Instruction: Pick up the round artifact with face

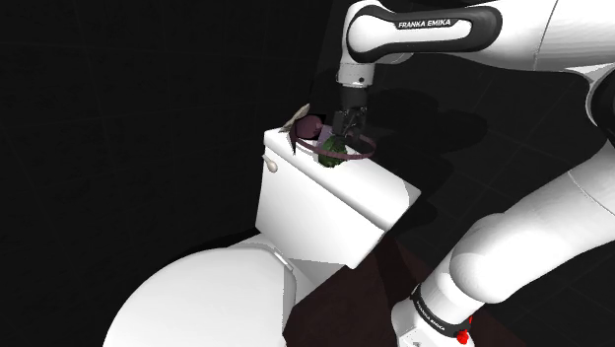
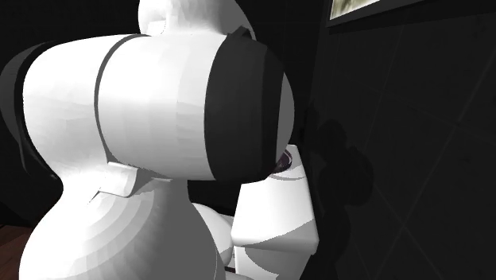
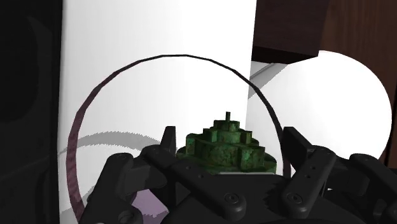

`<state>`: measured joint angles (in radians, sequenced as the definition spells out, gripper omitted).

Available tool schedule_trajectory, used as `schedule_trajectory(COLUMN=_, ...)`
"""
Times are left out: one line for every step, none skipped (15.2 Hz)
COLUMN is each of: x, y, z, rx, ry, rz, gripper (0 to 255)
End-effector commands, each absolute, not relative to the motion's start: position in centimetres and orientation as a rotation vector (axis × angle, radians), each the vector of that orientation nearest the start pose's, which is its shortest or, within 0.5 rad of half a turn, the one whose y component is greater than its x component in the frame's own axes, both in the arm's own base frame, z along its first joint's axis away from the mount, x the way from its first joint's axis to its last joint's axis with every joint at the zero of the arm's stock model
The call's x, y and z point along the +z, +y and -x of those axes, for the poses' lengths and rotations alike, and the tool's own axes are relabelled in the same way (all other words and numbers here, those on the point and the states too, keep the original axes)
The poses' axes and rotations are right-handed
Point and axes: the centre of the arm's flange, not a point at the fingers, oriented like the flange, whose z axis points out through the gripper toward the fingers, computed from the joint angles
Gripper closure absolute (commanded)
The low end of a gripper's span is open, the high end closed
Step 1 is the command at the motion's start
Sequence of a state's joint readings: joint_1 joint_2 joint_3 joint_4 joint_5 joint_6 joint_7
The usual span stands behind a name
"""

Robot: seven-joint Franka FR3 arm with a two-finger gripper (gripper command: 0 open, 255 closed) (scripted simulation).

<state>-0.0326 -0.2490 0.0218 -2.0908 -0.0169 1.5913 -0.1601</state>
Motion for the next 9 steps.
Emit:
schedule_trajectory(x=50.0, y=-0.6, z=-45.4, rx=0.397, ry=-0.235, rz=3.109, gripper=0)
schedule_trajectory(x=49.5, y=-0.6, z=-45.4, rx=0.397, ry=-0.235, rz=3.109, gripper=0)
schedule_trajectory(x=49.0, y=-0.6, z=-45.4, rx=0.397, ry=-0.235, rz=3.109, gripper=0)
schedule_trajectory(x=48.4, y=-0.6, z=-45.4, rx=0.397, ry=-0.235, rz=3.109, gripper=0)
schedule_trajectory(x=48.1, y=-0.6, z=-45.4, rx=0.397, ry=-0.235, rz=3.109, gripper=0)
schedule_trajectory(x=48.1, y=-0.6, z=-45.4, rx=0.397, ry=-0.235, rz=3.109, gripper=0)
schedule_trajectory(x=48.1, y=-0.6, z=-45.4, rx=0.397, ry=-0.235, rz=3.109, gripper=0)
schedule_trajectory(x=48.1, y=-0.6, z=-45.4, rx=0.397, ry=-0.235, rz=3.109, gripper=255)
schedule_trajectory(x=48.1, y=-0.6, z=-45.3, rx=0.397, ry=-0.235, rz=3.109, gripper=255)
